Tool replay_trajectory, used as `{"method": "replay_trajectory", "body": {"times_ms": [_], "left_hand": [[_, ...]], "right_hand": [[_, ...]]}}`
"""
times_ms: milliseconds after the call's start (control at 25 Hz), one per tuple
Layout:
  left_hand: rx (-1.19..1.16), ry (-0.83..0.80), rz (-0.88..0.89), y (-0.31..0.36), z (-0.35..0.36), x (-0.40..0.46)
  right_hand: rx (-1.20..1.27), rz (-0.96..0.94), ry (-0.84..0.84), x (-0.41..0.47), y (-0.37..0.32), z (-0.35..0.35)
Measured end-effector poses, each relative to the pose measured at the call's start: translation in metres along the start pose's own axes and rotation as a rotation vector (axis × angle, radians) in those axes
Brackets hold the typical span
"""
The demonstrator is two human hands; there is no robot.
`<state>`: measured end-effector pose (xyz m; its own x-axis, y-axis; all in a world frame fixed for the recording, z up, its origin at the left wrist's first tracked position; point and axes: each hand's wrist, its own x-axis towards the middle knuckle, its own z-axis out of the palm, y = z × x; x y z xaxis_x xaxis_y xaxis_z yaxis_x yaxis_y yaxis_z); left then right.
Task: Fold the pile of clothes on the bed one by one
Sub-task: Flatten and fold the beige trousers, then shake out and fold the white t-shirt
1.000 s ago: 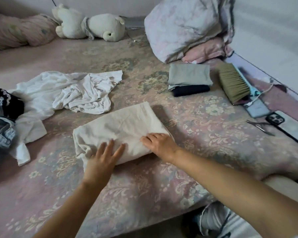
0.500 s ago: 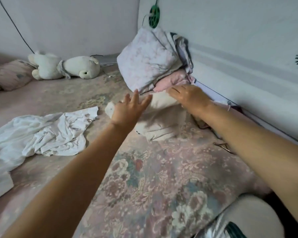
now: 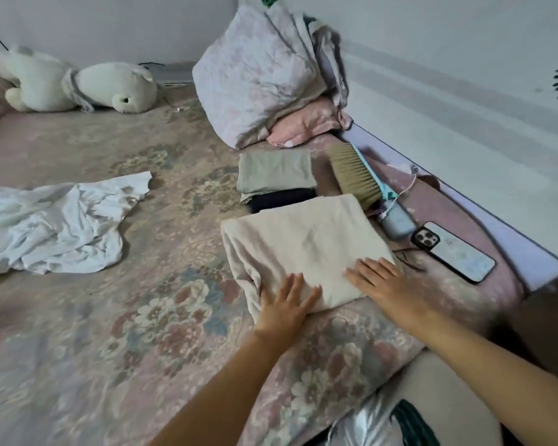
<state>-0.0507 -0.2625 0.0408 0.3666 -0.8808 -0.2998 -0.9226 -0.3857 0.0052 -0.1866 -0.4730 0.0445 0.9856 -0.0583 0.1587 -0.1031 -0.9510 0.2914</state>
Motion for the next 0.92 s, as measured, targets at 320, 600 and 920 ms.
{"method": "replay_trajectory", "body": {"times_ms": [320,600,920], "left_hand": [[-0.191,0.244,-0.236,-0.046,0.017,-0.024],[-0.118,0.314,-0.397,-0.135,0.05,-0.095],[-0.314,0.246,-0.935,-0.254,0.108,-0.215]], "right_hand": [[0.306,0.242,-0.352,0.057,-0.03,-0.033],[0.245,0.288,-0.249,0.093,-0.086,-0.02],[0.466,-0.206,-0.209,0.258,-0.279,-0.033]]}}
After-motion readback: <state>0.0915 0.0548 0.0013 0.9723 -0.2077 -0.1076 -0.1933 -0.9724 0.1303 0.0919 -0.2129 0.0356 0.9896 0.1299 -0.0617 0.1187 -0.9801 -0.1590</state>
